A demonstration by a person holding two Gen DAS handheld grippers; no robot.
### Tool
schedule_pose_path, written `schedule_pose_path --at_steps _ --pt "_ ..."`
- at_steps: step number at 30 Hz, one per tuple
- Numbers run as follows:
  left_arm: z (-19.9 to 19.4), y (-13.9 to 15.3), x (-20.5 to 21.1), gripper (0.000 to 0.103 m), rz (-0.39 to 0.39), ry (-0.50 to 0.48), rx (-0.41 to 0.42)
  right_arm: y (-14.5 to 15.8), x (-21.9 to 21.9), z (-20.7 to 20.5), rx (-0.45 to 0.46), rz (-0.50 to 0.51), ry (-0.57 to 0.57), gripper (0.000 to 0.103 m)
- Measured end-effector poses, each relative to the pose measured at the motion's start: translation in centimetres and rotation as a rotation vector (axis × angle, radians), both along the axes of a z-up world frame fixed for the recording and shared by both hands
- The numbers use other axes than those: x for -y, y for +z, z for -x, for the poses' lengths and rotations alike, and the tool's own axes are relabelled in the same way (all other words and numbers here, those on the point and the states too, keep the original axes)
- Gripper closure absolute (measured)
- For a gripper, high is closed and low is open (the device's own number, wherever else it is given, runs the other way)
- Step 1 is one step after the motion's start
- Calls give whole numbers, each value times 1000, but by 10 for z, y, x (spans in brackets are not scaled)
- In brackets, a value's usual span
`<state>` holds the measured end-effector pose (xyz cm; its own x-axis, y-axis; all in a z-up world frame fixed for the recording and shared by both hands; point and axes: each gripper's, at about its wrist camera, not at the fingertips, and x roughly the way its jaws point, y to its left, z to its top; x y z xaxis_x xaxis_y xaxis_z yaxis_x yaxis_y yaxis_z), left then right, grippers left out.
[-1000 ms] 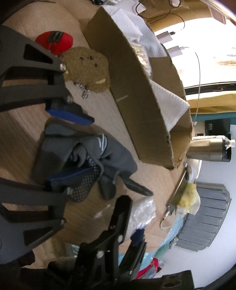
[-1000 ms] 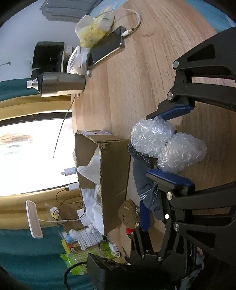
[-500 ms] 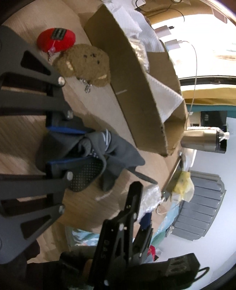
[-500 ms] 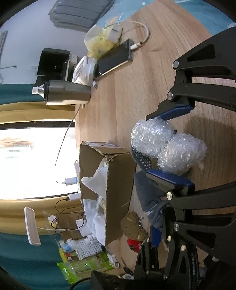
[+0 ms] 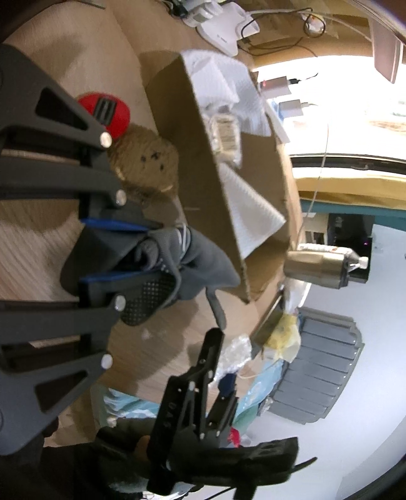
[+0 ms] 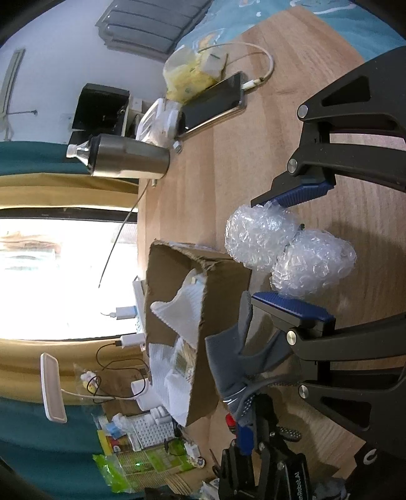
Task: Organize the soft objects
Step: 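Carry the bubble wrap with the right tool while the left tool carries the glove over the box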
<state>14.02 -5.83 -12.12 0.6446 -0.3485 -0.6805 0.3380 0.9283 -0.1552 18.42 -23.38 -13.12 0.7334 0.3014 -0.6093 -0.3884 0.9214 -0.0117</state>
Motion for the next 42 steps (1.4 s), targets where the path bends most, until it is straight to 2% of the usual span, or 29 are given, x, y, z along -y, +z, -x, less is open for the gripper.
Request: schedule_pose_path --at_steps 10,24,42 --pt "4 28 -19 81 45 42 73 20 -15 -6 31 11 23 47" --pt "1 59 -50 81 50 146 163 48 -31 -18 80 8 63 47" --pt "-13 77 -90 81 76 280 229 54 -50 -55 79 4 116 47"
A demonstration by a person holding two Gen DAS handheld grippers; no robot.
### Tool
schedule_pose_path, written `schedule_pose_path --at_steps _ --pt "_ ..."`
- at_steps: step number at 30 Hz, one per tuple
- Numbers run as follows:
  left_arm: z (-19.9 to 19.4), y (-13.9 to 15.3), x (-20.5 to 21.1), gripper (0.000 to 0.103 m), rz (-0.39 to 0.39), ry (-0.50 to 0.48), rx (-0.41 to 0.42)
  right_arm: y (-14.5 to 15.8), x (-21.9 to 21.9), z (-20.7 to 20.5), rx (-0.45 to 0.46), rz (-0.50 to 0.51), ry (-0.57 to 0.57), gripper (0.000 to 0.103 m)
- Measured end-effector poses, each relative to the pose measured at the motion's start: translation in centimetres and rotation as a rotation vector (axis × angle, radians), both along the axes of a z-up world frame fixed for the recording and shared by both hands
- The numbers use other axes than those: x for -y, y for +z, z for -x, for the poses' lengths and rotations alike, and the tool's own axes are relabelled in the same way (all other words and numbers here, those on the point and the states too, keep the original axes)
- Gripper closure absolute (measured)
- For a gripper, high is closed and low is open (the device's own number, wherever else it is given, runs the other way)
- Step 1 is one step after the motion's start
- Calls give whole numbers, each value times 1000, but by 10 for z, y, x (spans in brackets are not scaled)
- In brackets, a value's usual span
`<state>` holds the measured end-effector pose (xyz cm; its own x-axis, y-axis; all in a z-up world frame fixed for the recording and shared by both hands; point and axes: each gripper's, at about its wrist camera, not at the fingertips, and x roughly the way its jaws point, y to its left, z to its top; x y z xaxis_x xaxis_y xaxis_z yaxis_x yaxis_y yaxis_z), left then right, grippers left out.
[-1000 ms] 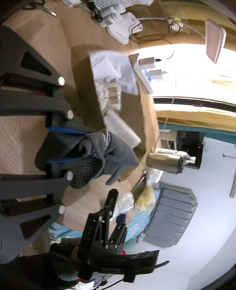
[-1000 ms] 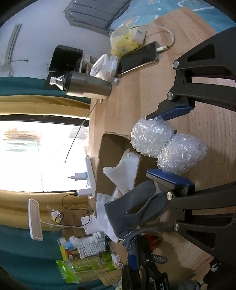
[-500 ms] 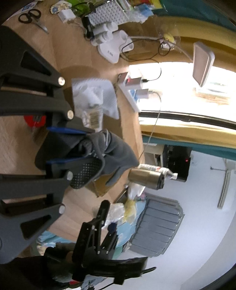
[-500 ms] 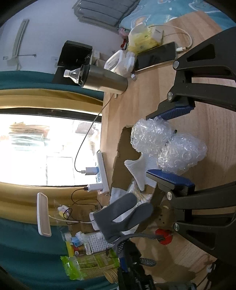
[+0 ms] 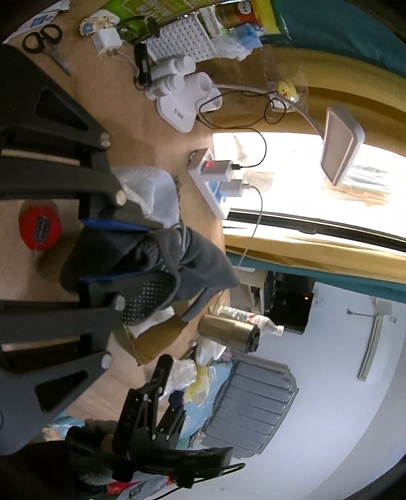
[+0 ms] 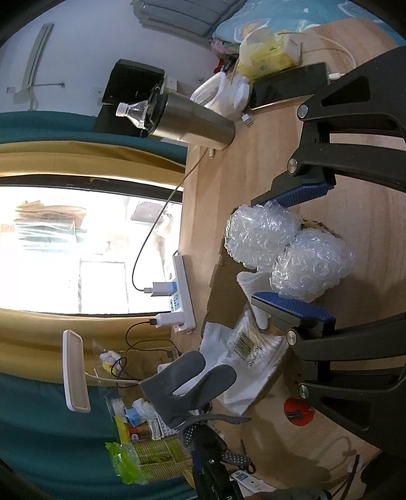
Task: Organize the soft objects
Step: 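Carry the bubble wrap with the right tool while the left tool carries the glove over the box, then lower the bubble wrap into the box and open the right tool while the left tool releases the glove inside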
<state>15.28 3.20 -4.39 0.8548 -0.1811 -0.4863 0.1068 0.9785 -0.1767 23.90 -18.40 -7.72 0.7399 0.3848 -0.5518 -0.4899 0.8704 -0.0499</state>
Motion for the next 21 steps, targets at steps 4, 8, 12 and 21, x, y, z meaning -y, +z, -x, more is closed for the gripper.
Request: schedule_pose_path --at_steps 4,8,12,21 --pt "-6 1 -3 81 -1 9 -1 -3 -4 -9 -7 -3 10 47" --pt "-12 0 -1 81 -2 13 -7 -6 -7 -18 -16 -6 24 47" --pt "-18 -1 0 81 -7 16 -14 -10 -7 -28 -25 -15 34 47" --pt "-38 -2 11 81 -28 17 -26 -24 -4 -46 -63 -18 60 43"
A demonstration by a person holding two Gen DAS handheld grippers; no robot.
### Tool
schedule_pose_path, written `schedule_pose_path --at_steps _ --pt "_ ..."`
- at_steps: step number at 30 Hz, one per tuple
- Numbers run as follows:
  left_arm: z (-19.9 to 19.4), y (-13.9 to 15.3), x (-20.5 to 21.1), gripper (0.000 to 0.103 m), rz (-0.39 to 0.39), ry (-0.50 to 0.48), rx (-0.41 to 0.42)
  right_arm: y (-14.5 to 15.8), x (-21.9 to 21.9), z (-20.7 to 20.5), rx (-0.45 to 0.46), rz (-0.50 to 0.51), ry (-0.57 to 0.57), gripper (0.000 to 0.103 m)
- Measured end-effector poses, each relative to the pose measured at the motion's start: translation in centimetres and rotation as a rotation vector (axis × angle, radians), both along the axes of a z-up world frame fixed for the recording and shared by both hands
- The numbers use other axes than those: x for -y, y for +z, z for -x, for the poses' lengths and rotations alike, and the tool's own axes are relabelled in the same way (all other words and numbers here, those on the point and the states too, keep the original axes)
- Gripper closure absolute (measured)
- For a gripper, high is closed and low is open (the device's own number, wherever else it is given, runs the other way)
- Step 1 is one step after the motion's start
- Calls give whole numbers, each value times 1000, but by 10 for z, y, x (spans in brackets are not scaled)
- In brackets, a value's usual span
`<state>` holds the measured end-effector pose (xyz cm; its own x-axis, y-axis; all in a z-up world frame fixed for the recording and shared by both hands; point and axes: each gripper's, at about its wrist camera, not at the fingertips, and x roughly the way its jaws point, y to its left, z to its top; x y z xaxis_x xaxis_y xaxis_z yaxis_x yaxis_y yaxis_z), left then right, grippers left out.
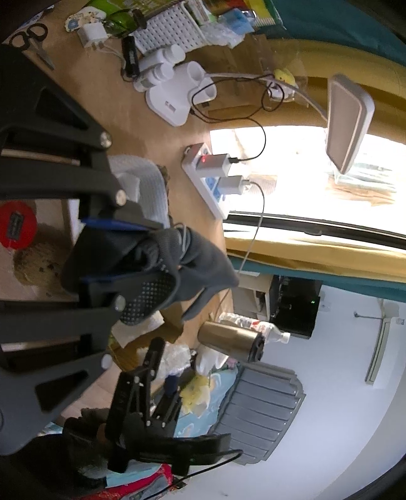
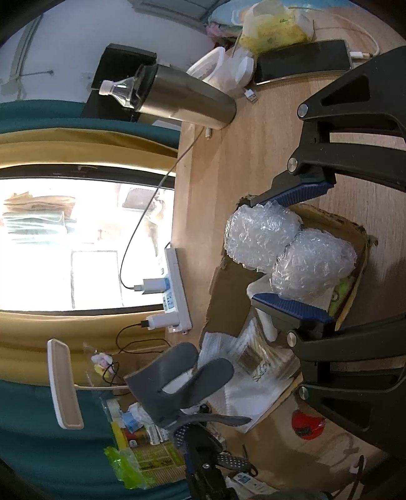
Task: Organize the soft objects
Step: 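Lower the bubble wrap into the box and open the right tool while the left tool releases the glove inside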
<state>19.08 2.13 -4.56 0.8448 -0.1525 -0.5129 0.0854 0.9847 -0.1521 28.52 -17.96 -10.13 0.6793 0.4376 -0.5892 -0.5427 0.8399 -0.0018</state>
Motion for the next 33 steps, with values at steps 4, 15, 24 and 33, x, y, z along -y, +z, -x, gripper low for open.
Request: schedule_pose_path --at_steps 4,15,24,33 --pt "-11 -3 8 81 -9 -5 -13 -6 1 -1 -5 17 19 28" --pt "-39 -15 30 81 -20 -12 -50 -7 27 -1 0 -26 11 28" --pt "-62 -31 48 79 -14 -18 -105 -12 48 -1 -5 -43 -8 28" --pt "-90 -71 59 64 -3 -19 -264 -13 58 3 -8 -52 -26 28"
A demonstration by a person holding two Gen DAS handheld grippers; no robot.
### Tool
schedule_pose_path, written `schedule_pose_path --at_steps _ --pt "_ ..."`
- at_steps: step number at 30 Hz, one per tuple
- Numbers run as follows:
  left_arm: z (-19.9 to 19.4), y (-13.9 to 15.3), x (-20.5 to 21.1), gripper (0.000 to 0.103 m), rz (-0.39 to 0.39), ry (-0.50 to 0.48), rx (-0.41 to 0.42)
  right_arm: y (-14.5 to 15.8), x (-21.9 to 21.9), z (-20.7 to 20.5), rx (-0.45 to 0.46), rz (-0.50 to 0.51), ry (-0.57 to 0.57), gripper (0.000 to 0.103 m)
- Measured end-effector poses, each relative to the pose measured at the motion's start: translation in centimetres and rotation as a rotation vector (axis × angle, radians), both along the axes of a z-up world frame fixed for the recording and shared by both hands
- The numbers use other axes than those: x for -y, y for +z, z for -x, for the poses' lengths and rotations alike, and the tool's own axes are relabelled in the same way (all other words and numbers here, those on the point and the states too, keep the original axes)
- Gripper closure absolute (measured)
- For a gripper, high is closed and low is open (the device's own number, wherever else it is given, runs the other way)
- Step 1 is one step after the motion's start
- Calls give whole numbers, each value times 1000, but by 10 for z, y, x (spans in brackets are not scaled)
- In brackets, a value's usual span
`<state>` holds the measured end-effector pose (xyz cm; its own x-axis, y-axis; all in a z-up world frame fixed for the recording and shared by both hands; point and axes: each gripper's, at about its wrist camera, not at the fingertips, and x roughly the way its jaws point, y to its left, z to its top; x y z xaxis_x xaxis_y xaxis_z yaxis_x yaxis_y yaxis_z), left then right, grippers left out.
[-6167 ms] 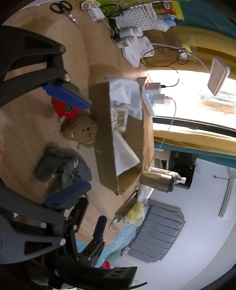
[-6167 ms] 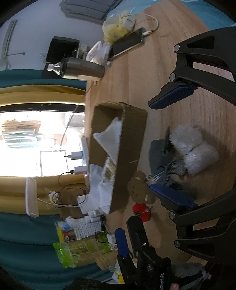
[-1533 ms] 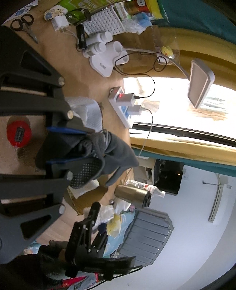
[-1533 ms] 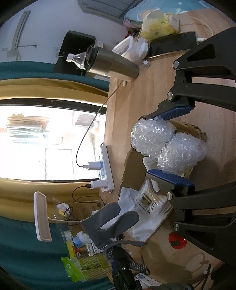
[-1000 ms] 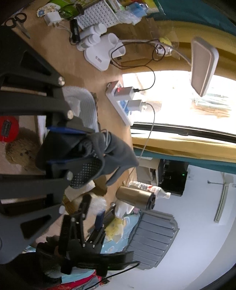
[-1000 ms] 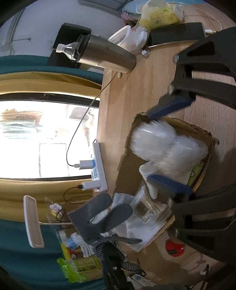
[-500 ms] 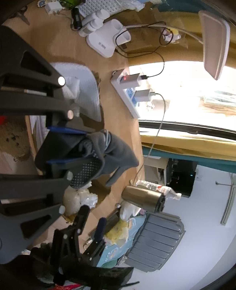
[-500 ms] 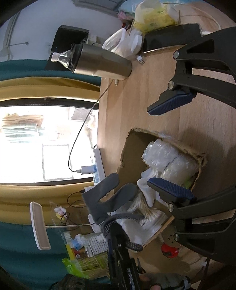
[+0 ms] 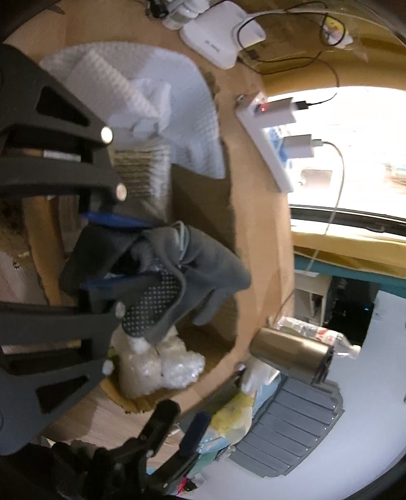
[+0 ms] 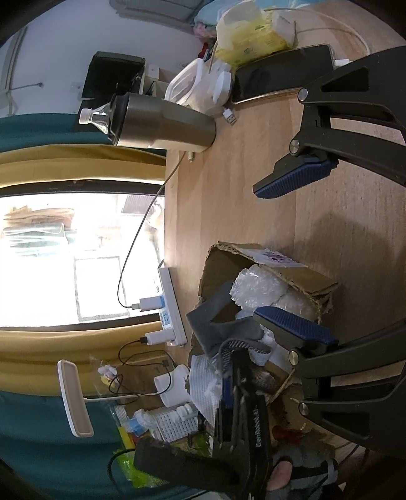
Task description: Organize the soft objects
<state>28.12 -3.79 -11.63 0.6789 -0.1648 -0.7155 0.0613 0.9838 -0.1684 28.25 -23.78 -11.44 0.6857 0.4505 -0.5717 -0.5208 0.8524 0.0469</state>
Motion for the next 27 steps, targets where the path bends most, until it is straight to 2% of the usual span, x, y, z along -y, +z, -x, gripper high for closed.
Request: schedule_pose_path --at_steps 1,2,6,8,15,27 --pt "-1 -3 1 60 2 -1 -12 0 0 0 0 1 -1 28" --pt "-2 -5 1 51 4 -2 -23 0 -1 1 -1 3 -1 28" --pt "4 -4 2 40 40 -22 -23 4 -3 6 8 4 0 28" --pt "9 3 3 36 30 -27 0 6 -5 9 14 5 0 28" --pt "28 21 -11 35 36 -2 52 13 -12 20 31 19 -2 28" --pt "64 35 -27 34 39 3 119 26 -33 42 48 47 5 28"
